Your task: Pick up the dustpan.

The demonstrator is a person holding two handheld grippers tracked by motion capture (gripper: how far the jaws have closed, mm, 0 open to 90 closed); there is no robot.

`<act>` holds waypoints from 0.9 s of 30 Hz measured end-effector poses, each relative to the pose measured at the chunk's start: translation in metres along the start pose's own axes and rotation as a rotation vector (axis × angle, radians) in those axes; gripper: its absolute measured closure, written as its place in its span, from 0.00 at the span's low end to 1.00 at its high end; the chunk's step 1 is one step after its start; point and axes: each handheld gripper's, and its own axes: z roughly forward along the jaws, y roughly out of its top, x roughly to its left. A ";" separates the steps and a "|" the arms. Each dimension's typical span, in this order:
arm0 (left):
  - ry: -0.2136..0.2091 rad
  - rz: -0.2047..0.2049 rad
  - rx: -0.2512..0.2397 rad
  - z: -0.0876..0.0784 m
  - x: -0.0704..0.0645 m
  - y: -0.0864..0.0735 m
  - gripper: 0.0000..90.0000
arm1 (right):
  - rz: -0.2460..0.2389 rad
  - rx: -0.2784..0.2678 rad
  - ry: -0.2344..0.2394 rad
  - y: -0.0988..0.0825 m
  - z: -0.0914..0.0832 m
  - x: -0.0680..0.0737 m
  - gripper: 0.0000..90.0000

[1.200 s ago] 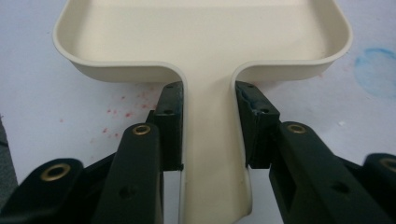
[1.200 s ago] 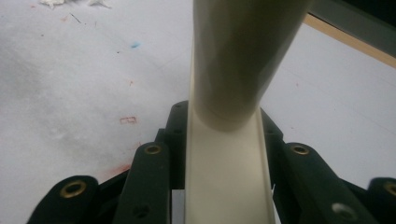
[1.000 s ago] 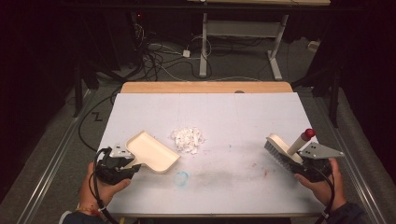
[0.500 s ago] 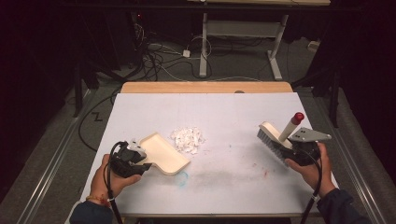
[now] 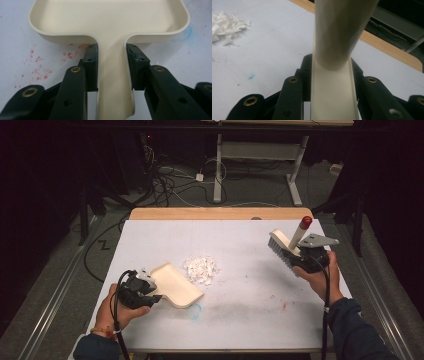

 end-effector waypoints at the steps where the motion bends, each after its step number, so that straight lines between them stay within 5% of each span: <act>1: 0.001 0.001 -0.002 0.000 0.000 0.000 0.71 | 0.000 0.000 0.000 0.000 0.000 0.000 0.75; 6: 0.002 0.007 0.002 0.001 0.000 0.003 0.71 | -0.014 0.013 -0.001 0.014 0.019 0.002 0.75; 27: -0.002 0.024 0.023 0.003 0.000 0.002 0.70 | -0.040 0.037 0.054 0.027 0.050 0.030 0.75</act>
